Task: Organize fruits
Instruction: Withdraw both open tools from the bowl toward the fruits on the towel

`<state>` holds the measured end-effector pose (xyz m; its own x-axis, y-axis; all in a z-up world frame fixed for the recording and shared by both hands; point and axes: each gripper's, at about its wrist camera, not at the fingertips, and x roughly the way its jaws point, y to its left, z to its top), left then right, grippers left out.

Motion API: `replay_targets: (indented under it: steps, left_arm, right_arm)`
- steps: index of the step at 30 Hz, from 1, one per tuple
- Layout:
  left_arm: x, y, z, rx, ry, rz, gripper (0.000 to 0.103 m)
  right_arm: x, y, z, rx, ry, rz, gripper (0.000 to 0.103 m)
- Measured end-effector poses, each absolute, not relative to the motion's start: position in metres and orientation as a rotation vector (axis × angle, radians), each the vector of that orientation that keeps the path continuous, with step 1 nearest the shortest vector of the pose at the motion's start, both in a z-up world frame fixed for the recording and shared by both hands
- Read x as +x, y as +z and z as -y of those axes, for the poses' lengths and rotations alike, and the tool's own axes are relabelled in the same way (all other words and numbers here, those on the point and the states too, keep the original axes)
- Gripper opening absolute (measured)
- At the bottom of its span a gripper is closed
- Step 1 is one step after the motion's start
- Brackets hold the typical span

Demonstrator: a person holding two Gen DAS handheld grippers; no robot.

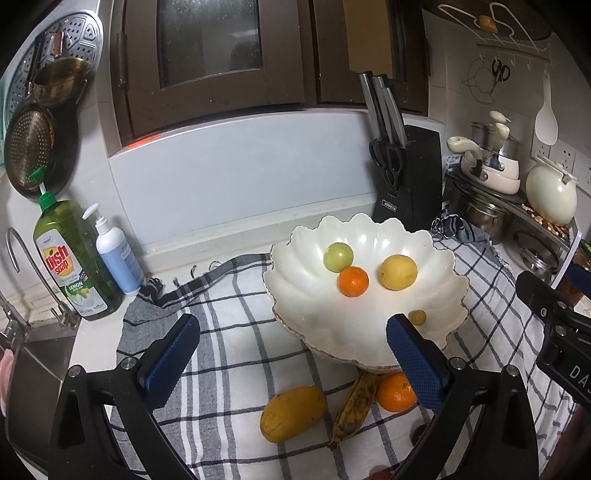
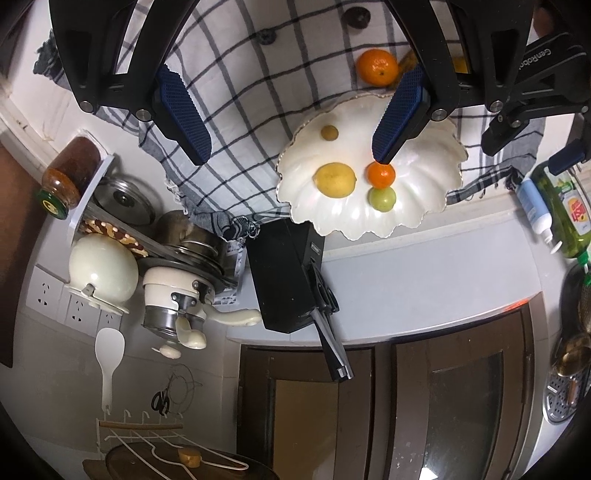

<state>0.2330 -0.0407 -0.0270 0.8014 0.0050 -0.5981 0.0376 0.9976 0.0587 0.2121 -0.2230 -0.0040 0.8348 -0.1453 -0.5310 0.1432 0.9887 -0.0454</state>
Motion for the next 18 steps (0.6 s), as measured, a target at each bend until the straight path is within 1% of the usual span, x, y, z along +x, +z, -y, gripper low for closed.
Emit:
replay_targets:
  steps: [18]
  left_arm:
    - [0.221,-0.056,0.057,0.090,-0.061,-0.678,0.101]
  right_arm:
    - [0.198,-0.029,0.237,0.006,-0.178,-0.604,0.090]
